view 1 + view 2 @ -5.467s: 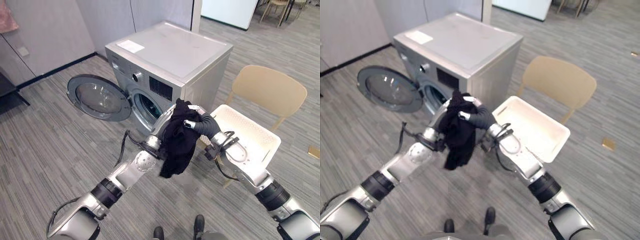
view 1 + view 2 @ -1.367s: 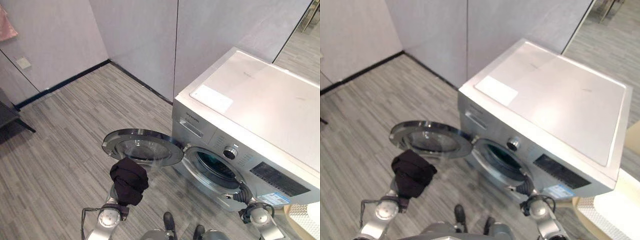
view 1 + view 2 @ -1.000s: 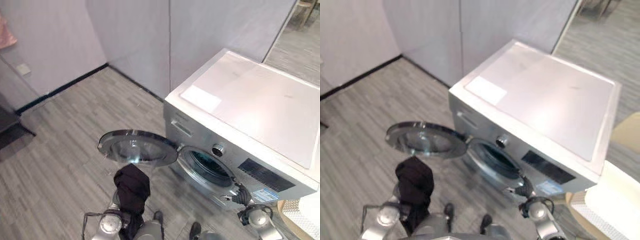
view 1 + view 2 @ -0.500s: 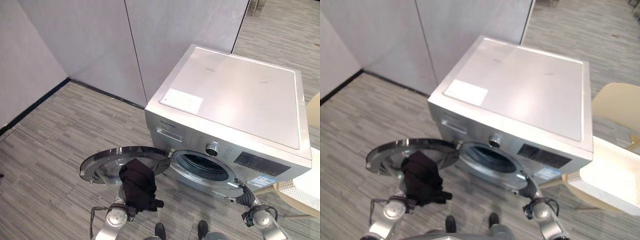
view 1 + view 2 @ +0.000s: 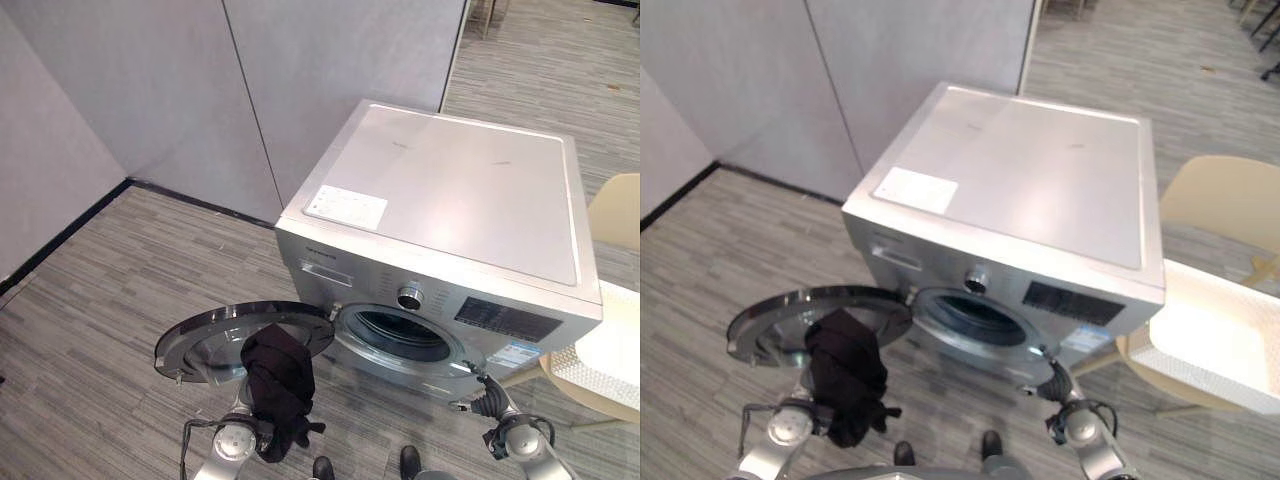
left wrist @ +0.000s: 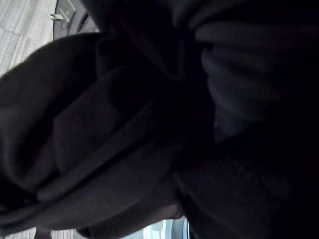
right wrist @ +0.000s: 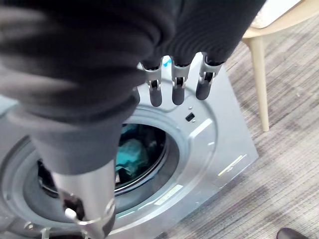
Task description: Grab the laundry basket,head to the washer,open it,put in the laundry and shut it.
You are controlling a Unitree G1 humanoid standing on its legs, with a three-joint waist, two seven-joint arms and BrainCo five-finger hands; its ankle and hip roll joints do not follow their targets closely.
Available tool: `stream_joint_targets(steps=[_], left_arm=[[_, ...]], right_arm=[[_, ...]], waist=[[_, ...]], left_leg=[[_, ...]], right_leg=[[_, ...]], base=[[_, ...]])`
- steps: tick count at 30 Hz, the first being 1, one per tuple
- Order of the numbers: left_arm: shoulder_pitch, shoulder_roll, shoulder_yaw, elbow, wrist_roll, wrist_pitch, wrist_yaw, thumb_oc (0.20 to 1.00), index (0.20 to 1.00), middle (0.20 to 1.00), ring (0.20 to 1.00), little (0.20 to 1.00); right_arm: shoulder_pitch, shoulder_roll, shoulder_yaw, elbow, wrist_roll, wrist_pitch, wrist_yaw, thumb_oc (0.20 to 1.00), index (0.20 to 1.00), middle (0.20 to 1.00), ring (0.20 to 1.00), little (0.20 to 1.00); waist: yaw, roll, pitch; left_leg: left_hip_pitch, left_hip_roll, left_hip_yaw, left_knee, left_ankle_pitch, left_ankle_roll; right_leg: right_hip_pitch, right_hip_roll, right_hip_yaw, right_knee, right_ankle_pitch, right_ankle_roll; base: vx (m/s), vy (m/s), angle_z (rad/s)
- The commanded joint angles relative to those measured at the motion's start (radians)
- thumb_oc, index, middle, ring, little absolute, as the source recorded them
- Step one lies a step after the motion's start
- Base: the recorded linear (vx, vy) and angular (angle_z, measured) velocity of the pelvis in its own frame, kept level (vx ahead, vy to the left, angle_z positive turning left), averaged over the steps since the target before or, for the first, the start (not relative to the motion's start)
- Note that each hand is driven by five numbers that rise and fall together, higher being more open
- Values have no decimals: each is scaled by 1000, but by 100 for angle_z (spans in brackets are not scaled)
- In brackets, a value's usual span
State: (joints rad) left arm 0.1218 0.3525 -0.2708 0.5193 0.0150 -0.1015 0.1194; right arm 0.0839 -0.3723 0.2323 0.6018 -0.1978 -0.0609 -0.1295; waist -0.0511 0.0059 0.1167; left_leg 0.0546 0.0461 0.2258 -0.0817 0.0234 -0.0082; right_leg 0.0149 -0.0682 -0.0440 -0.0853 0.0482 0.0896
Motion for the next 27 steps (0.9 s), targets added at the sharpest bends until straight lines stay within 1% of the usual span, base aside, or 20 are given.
stream_joint_targets(steps=[1,10,27], left_arm=[[-44,-4,17,-3,20,-51,12,200,200,200,200,200],[-43,-15,2,12,20,-50,6,200,200,200,200,200],[-49,-26,-13,29,26,-45,3,200,200,200,200,200]], right_arm=[[-9,-2,-15,3,-20,-14,-24,1000,1000,1000,1000,1000],[-9,5,-8,30,-14,-10,-24,1000,1000,1000,1000,1000],[-4,11,-5,31,-11,-12,-35,1000,1000,1000,1000,1000]], waist=[[-9,-23,-10],[-13,-18,-20],[-13,-19,-28]], left_leg=[[-11,-47,-7,-6,-60,5],[4,-41,11,-6,-62,3],[15,-41,-4,-6,-63,-1]], right_leg=[[-28,21,-20,15,-1,48],[-12,20,-26,7,-1,51],[13,18,-50,1,-14,45]], base=[[-5,-18,-23],[2,-15,-14],[0,-1,0]])
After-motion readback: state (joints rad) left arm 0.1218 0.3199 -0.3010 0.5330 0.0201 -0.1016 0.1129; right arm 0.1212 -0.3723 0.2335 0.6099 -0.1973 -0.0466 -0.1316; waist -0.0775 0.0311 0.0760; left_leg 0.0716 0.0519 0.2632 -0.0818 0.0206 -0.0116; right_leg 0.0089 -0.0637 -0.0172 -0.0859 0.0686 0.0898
